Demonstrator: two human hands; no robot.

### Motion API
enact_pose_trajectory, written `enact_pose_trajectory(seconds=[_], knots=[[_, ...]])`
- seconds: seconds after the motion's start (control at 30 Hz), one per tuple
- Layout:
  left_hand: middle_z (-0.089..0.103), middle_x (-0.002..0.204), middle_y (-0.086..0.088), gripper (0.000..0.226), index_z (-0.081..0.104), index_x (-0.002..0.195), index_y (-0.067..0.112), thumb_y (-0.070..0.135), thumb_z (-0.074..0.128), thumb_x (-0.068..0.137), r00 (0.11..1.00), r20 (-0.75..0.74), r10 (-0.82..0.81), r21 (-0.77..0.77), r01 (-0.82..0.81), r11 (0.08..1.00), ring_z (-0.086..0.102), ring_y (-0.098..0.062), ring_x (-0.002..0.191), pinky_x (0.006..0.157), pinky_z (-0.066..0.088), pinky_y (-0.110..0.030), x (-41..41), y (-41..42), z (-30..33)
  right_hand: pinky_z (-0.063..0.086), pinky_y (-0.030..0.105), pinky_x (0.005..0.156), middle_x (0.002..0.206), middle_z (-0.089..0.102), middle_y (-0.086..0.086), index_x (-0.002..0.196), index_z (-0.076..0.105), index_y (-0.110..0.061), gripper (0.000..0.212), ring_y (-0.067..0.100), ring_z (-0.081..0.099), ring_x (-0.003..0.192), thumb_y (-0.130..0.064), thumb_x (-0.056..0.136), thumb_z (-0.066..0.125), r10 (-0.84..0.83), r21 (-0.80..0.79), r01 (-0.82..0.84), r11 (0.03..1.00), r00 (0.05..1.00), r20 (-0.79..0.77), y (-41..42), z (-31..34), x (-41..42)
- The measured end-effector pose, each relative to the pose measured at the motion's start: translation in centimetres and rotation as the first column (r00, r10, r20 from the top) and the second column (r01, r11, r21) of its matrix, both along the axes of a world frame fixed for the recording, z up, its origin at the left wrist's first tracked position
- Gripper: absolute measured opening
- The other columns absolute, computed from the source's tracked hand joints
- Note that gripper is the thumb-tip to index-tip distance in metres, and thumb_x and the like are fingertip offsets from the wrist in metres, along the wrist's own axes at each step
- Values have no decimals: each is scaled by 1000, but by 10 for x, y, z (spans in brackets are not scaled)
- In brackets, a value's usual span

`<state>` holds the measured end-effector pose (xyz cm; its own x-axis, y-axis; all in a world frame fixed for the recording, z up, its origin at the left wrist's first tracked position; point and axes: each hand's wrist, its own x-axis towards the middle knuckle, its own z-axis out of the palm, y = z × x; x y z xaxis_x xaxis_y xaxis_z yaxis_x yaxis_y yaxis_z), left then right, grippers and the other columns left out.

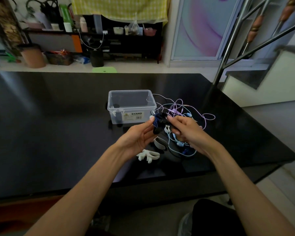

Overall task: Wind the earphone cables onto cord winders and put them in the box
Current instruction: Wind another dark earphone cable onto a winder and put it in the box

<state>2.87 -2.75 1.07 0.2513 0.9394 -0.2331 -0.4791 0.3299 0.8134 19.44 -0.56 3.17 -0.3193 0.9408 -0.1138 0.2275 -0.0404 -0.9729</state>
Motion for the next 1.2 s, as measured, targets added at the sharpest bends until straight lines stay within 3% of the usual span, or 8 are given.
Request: enact_pose_trajectory(seconds=[0.13,0.3,0.43,0.57,0.7,0.87,1.07,1.2], knots=[[74,81,0,19,66,95,12,21,50,95,975,198,100,-102,-81,991,71,-8,70,75,55,-19,1,0,2,14,15,42,51,35,-7,87,59,-14,24,2,23,41,-27,100,42,26,-132,-51,990,983,-184,3,-5,-5],[74,88,-3,21,65,101,9,24,52,94,937,236,257,-175,-219,960,70,-11,78,78,54,-20,-5,6,-3,18,14,42,56,41,-7,115,59,-9,23,1,29,43,-13,98,46,63,-128,-84,988,985,-161,-3,-5,-14],[73,81,-1,15,65,94,10,19,53,95,909,113,402,-62,-397,916,69,-10,74,66,56,-15,-6,8,-7,21,13,41,62,47,-1,111,60,-13,23,6,31,47,-11,100,40,157,-17,-157,987,987,33,-14,5,-24],[68,77,-4,18,66,83,4,19,60,91,816,-260,517,226,-469,854,63,-11,76,71,53,-19,-6,8,-13,34,13,43,62,56,3,110,62,-9,21,4,41,42,-16,99,44,198,121,-243,963,934,298,-16,11,-26],[75,79,4,25,71,79,19,44,67,77,610,-588,531,434,-316,844,70,-15,84,87,53,-44,-9,8,-23,41,12,49,55,59,-4,102,65,-13,18,3,51,45,-19,97,49,184,157,-289,945,860,476,-15,16,-21],[74,79,11,20,70,77,22,41,69,81,437,-805,401,441,-11,898,68,-4,85,81,51,-32,-8,7,-18,48,25,63,54,61,-8,92,72,-28,18,-3,55,53,-34,91,55,23,272,-337,902,664,747,-12,27,-6],[74,98,-3,39,72,106,14,33,79,72,566,-822,68,235,228,945,69,-13,95,91,54,-37,-13,9,-9,54,38,81,79,73,-5,93,76,-23,15,8,66,78,-26,88,62,54,280,-424,861,625,779,-10,31,5],[71,108,-8,44,63,119,1,18,73,80,615,-786,-67,180,330,927,67,-15,99,83,54,-17,-19,6,1,53,16,65,74,72,-4,95,76,-18,14,-1,65,66,-22,87,66,149,232,-434,871,683,715,-12,36,10]])
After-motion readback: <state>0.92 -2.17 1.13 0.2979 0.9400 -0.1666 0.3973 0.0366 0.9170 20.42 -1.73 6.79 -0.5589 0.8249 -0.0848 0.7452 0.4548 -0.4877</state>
